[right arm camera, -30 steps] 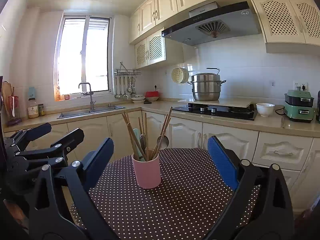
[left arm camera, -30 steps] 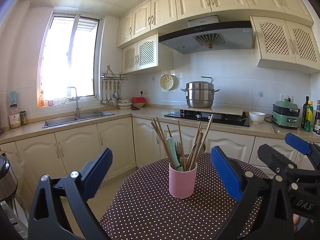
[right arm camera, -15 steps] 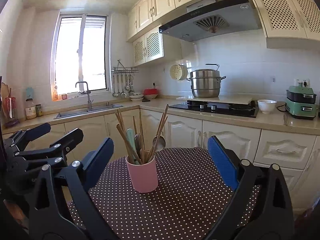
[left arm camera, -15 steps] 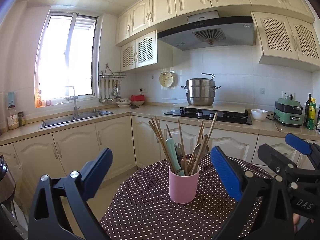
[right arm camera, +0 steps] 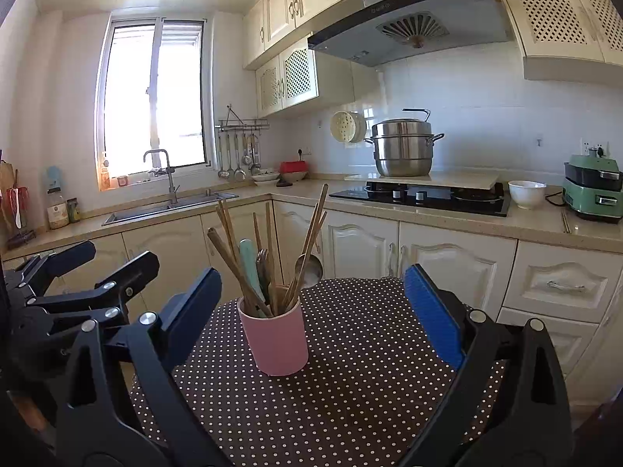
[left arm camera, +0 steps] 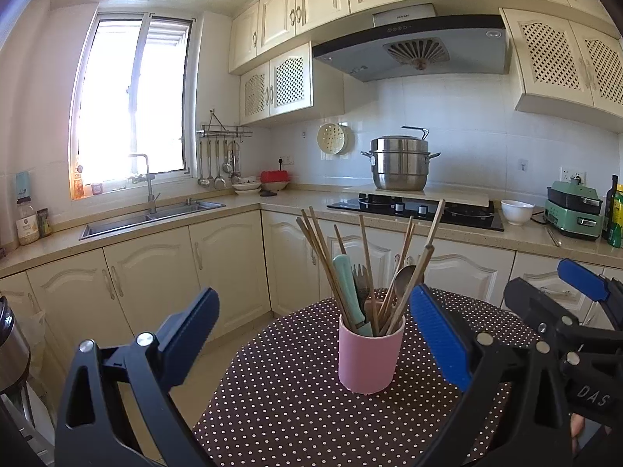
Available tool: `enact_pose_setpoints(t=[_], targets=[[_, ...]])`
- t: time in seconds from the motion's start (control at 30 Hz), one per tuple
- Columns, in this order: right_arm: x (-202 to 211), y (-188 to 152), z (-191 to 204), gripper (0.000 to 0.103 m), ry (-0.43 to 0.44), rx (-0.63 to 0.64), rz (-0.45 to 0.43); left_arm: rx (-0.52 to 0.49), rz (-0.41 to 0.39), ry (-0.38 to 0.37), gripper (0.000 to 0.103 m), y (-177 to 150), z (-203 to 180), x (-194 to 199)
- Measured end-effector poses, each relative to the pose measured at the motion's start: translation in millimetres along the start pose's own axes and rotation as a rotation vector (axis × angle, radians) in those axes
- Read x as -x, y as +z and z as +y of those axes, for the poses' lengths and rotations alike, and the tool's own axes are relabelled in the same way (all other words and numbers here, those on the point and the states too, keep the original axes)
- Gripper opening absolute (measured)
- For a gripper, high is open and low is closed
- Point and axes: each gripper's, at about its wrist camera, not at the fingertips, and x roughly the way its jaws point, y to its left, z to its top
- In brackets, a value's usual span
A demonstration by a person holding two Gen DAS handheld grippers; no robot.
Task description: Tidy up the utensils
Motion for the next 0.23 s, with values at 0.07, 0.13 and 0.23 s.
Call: enact_pose_setpoints(t=[0.07,0.13,0.23], targets=[[-8,-4,-1,0.093,0.0,-0.001,0.019,0.002,0.031,0.003,0.097,-4,1,-10],[-18,-7,-3,0.093,0.006,-0.002,0.044,-0.002,0.071,0.015,0.097,-9,1,-20],[-38,-14,-13,0.093,0.005,-0.012,0.097,-0.006,0.123,0.049,0.097,-17,3,-35]])
